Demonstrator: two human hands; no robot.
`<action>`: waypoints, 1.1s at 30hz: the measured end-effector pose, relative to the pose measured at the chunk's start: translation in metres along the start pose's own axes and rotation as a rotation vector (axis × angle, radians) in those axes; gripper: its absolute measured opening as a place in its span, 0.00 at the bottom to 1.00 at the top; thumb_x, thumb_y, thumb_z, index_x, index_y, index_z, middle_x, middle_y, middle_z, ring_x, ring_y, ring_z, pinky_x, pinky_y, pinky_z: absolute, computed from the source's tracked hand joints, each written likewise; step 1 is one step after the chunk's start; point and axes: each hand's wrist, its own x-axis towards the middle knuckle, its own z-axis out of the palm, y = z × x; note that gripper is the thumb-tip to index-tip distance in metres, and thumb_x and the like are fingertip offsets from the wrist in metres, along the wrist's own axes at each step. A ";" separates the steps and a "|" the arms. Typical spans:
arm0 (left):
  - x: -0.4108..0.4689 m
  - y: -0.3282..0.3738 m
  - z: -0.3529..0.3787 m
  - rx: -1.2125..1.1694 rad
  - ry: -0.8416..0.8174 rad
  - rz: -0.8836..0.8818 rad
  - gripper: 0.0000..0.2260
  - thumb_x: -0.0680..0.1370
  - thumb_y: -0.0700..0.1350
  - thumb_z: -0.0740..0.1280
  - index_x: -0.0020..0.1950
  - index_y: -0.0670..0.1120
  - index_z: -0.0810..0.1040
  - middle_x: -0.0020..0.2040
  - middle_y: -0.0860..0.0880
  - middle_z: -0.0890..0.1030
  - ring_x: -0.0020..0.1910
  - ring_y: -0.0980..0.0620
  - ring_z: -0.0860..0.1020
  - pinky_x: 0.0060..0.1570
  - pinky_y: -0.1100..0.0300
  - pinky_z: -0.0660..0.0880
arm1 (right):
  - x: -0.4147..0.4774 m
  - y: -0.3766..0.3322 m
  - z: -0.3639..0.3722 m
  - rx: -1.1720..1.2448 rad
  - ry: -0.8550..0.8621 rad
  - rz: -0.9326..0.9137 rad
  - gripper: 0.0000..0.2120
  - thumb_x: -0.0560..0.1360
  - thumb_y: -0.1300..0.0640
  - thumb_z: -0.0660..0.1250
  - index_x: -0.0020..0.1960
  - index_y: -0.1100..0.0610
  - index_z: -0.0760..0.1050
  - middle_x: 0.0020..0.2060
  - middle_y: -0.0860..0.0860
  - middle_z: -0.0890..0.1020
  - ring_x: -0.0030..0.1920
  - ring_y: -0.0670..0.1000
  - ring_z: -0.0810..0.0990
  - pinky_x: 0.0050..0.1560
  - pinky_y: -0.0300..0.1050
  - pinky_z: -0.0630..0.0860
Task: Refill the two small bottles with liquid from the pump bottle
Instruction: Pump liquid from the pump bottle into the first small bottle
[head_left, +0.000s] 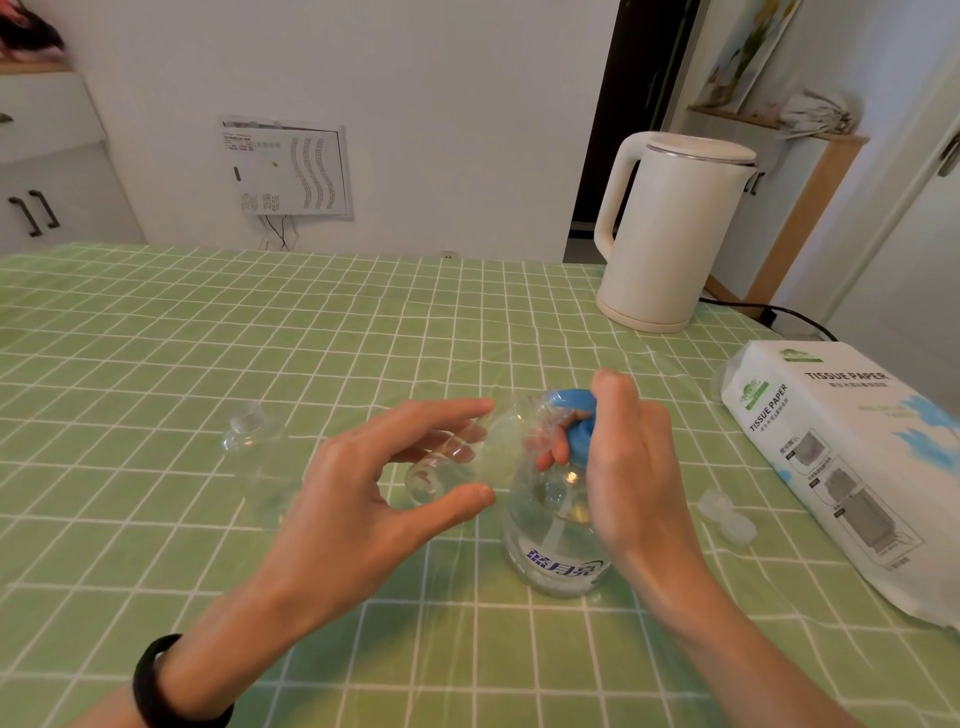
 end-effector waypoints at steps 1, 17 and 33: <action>0.000 0.000 0.000 0.005 -0.002 0.001 0.25 0.72 0.58 0.75 0.69 0.61 0.78 0.58 0.64 0.85 0.57 0.60 0.85 0.58 0.68 0.78 | 0.001 0.001 0.000 0.000 -0.002 -0.004 0.29 0.79 0.47 0.50 0.23 0.48 0.74 0.28 0.51 0.82 0.33 0.50 0.82 0.45 0.54 0.79; 0.000 0.000 0.000 -0.006 0.003 -0.002 0.25 0.72 0.58 0.75 0.69 0.61 0.79 0.59 0.63 0.85 0.57 0.58 0.85 0.59 0.65 0.79 | -0.002 -0.002 0.000 0.016 0.002 0.044 0.33 0.77 0.32 0.48 0.25 0.53 0.72 0.28 0.51 0.82 0.38 0.64 0.83 0.45 0.61 0.79; -0.001 0.000 0.002 -0.021 0.013 -0.004 0.25 0.72 0.58 0.75 0.69 0.64 0.78 0.58 0.63 0.85 0.57 0.58 0.85 0.59 0.65 0.79 | -0.001 0.001 0.000 0.008 -0.013 0.002 0.30 0.77 0.37 0.49 0.25 0.52 0.72 0.28 0.50 0.82 0.36 0.62 0.81 0.48 0.69 0.79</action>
